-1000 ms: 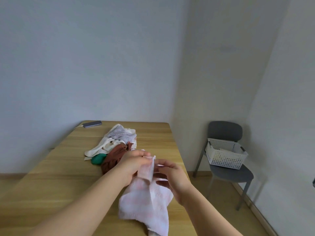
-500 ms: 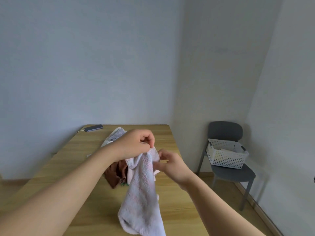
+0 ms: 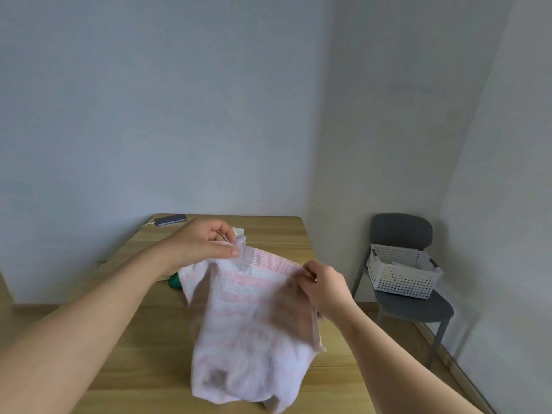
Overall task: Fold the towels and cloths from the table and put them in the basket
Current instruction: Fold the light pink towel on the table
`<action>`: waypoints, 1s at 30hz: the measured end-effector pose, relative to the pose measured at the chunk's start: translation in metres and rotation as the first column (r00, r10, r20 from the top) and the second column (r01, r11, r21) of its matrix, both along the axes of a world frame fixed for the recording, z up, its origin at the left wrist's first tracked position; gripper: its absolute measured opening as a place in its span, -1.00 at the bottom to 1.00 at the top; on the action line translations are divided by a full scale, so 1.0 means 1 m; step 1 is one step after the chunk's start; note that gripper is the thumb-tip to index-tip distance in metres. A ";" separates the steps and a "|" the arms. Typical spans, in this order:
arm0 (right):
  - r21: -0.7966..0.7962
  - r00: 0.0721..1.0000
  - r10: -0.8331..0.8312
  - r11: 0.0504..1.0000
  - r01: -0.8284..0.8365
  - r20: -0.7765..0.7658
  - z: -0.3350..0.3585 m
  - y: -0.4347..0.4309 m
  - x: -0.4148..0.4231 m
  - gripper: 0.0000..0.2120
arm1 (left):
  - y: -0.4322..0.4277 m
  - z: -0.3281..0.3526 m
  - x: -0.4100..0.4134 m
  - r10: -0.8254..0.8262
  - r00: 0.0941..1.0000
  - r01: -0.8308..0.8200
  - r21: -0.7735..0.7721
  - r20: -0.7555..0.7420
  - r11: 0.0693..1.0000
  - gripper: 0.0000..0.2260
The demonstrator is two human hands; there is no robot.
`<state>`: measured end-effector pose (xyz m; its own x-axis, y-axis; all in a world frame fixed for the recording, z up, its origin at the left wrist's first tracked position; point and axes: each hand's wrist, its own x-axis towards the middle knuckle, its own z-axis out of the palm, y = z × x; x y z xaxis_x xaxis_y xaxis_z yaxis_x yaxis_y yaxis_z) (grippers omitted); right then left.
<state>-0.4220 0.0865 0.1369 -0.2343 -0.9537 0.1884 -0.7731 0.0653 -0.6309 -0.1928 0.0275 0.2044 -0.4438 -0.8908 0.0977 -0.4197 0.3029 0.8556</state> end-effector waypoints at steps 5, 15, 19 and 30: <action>-0.093 0.938 0.016 0.994 -0.051 -0.345 0.007 -0.001 -0.002 -0.80 | -0.007 0.008 0.007 0.345 0.860 -0.105 -0.532 0.375 0.840 -0.87; 0.008 0.961 -0.121 0.992 0.128 -0.249 0.009 -0.019 -0.005 -0.78 | -0.033 -0.016 0.010 0.656 0.360 -0.069 -0.682 0.664 0.728 -0.73; 0.069 0.951 -0.168 0.986 0.155 0.261 0.006 -0.035 -0.005 -0.76 | -0.059 -0.040 0.010 0.536 0.699 -0.399 -0.363 0.474 0.842 -0.79; -0.466 0.945 -0.149 0.840 0.277 0.292 0.091 -0.065 -0.011 -0.78 | -0.078 0.038 -0.014 0.490 0.823 -0.568 -0.387 -0.289 0.727 -0.83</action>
<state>-0.4326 0.0218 0.2284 -0.5184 -0.6685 0.5333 -0.6012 -0.1587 -0.7832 -0.2071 -0.0507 0.2426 0.1429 -0.8174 0.5581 -0.5000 0.4270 0.7535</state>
